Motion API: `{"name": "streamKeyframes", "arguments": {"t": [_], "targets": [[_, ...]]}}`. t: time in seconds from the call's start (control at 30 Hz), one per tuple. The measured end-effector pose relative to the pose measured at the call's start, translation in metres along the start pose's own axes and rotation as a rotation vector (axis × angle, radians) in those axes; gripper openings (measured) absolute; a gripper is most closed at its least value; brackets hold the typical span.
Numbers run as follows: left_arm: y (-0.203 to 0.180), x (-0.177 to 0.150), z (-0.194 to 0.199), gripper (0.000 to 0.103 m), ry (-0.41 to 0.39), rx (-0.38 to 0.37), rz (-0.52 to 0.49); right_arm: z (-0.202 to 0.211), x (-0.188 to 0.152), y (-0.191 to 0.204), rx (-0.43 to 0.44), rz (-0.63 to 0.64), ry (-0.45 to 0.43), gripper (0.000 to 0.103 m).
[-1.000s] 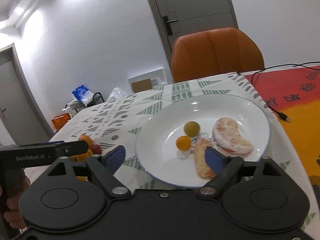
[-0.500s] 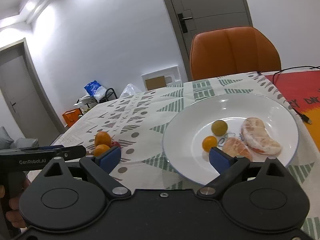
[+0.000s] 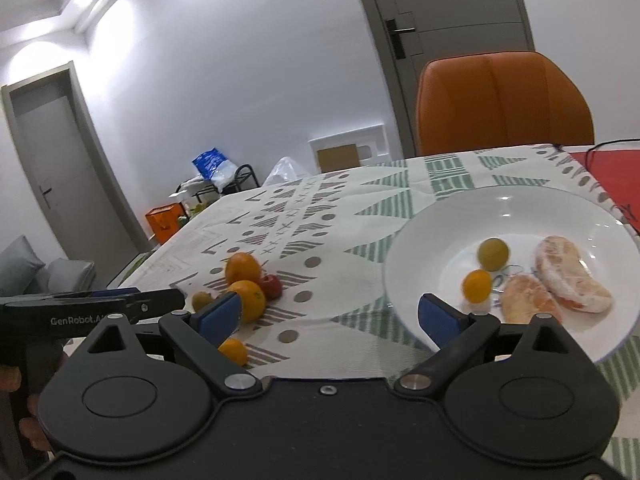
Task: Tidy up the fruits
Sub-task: 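Move both open grippers back toward the fruit pile, then grasp a small mandarin with the right gripper while the left gripper grasps a yellow-green fruit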
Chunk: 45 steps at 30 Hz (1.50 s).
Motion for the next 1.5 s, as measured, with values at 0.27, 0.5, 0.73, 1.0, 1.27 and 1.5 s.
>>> {"name": "streamKeyframes", "arguments": {"t": [0.27, 0.5, 0.73, 1.0, 1.27, 1.5], "targets": [[0.016, 0.000, 0.002, 0.076, 0.001, 0.006, 0.029, -0.011, -0.002, 0.017, 0.023, 0.026, 0.025, 0.088], [0.027, -0.002, 0.002, 0.071, 0.001, 0.004, 0.046, -0.022, -0.007, 0.031, 0.041, 0.048, 0.057, 0.080], [0.033, -0.002, -0.001, 0.063, 0.004, -0.006, 0.062, -0.030, -0.011, 0.040, 0.055, 0.062, 0.081, 0.073], [0.037, -0.004, -0.006, 0.057, 0.010, -0.018, 0.071, -0.040, -0.016, 0.050, 0.075, 0.073, 0.110, 0.062], [0.047, -0.005, -0.009, 0.054, 0.019, -0.010, 0.089, -0.052, -0.024, 0.064, 0.103, 0.103, 0.143, 0.050], [0.048, -0.004, -0.012, 0.054, 0.021, -0.019, 0.091, -0.059, -0.026, 0.066, 0.110, 0.112, 0.156, 0.023]]}}
Point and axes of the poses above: each gripper's, at about its wrist camera, not at the fingertips, and z roughly against the way its jaws point, y to its left, x to its top, the point moved 5 cm from there along -z, roughly the way its jaws point, and after that the axes turned 6 degrees about z, right-handed, at the moved point
